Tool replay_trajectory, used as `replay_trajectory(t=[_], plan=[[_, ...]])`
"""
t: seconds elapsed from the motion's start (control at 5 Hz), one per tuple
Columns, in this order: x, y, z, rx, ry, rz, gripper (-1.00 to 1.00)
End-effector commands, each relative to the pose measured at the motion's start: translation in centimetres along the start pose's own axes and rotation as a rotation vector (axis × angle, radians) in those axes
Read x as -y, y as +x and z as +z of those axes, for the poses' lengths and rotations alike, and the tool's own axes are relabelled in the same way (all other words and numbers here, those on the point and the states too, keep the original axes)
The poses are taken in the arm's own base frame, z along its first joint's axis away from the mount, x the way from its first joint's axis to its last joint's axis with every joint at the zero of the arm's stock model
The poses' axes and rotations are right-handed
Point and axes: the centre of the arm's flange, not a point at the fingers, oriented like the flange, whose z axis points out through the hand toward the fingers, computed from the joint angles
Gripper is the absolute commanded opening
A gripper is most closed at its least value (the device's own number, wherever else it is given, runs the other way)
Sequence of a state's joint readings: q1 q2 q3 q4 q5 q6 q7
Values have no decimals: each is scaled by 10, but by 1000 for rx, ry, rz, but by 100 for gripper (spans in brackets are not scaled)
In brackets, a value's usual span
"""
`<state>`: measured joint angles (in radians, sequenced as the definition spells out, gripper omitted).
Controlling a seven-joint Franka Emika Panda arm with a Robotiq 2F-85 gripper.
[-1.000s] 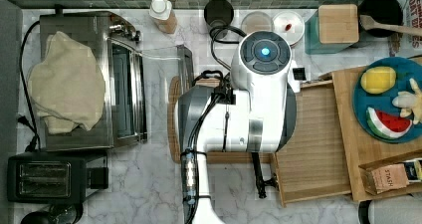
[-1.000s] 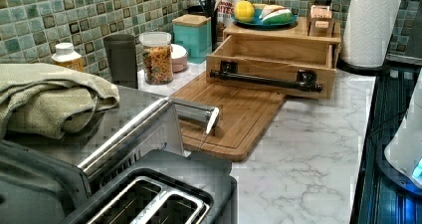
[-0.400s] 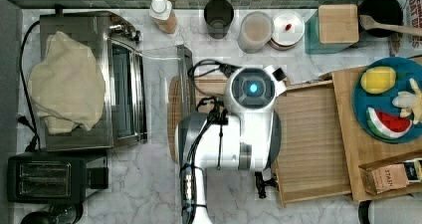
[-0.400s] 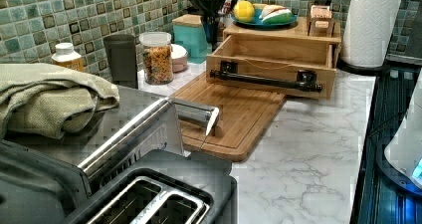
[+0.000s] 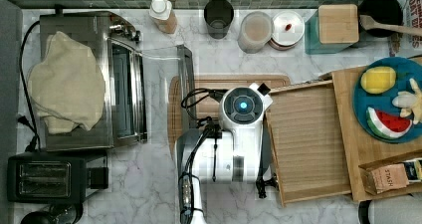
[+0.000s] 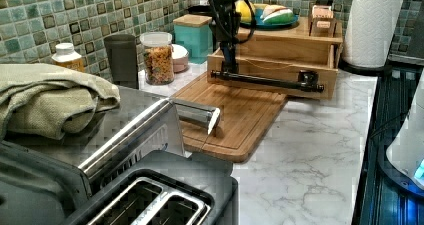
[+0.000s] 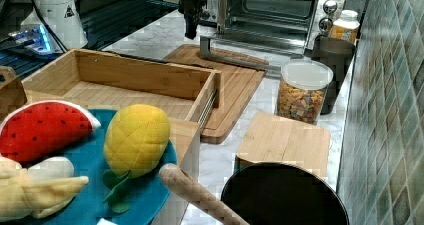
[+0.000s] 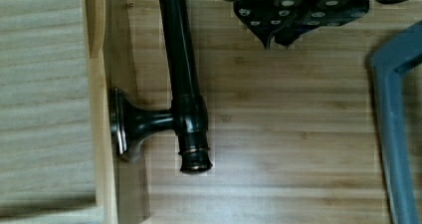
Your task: Close the drawer.
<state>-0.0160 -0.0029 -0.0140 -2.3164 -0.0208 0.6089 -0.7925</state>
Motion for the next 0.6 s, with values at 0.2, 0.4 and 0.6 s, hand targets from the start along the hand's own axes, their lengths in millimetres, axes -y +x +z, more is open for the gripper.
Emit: replay_trajectory(t=[0.2,0.4,0.6], plan=[[17,-6,21,-40,-48,-104,-100],[10,-5,36,-13,-65,-86,-100],[-8,-7,54,-38,-76,-104,-100]])
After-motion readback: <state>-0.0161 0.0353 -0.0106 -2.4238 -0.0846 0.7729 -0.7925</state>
